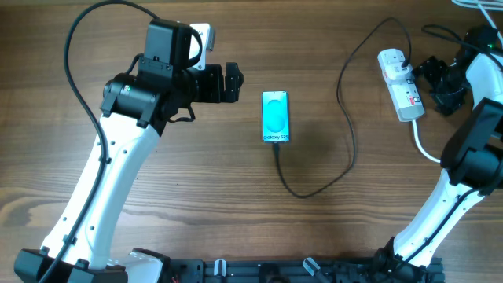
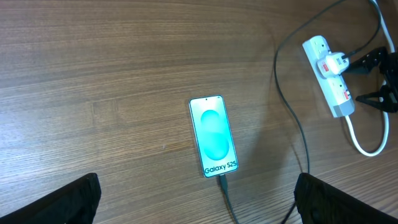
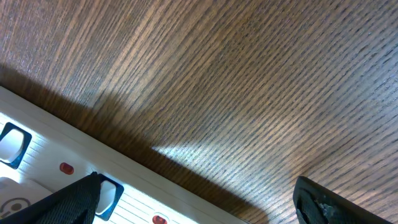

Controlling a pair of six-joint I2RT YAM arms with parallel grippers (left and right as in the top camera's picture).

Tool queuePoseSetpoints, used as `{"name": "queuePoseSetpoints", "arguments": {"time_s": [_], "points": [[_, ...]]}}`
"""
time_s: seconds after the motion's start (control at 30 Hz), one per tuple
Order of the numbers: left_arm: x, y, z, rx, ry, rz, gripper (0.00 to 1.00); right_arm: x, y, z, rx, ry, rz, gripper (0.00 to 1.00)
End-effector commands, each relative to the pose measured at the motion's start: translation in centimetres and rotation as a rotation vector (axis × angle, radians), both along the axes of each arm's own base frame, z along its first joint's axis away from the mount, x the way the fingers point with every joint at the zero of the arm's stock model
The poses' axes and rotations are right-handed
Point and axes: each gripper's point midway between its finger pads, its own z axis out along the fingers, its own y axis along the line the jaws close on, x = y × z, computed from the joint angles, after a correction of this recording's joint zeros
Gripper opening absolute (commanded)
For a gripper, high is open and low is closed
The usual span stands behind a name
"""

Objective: Plug charger to phone and switch on socket

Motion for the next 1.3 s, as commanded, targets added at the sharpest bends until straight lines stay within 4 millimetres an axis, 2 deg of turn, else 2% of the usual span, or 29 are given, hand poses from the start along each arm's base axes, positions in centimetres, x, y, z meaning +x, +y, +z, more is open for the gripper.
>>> {"name": "queuePoseSetpoints", "arguments": {"time_s": [0.0,0.7,1.27], "points": [[0.2,0.4,0.0,0.014,-0.007,0.002,1.0,-0.4,0.5,-1.3,0.028,0.022,0.017,1.0],[0.2,0.4,0.0,0.014,-0.007,0.002,1.0,-0.2,3.1,-1.4,0.036,0.046,0.072,1.0],[0.2,0.4,0.0,0.014,-0.007,0.002,1.0,-0.4,3.3,-1.4,0.04,0.056,0.074,0.99]]}}
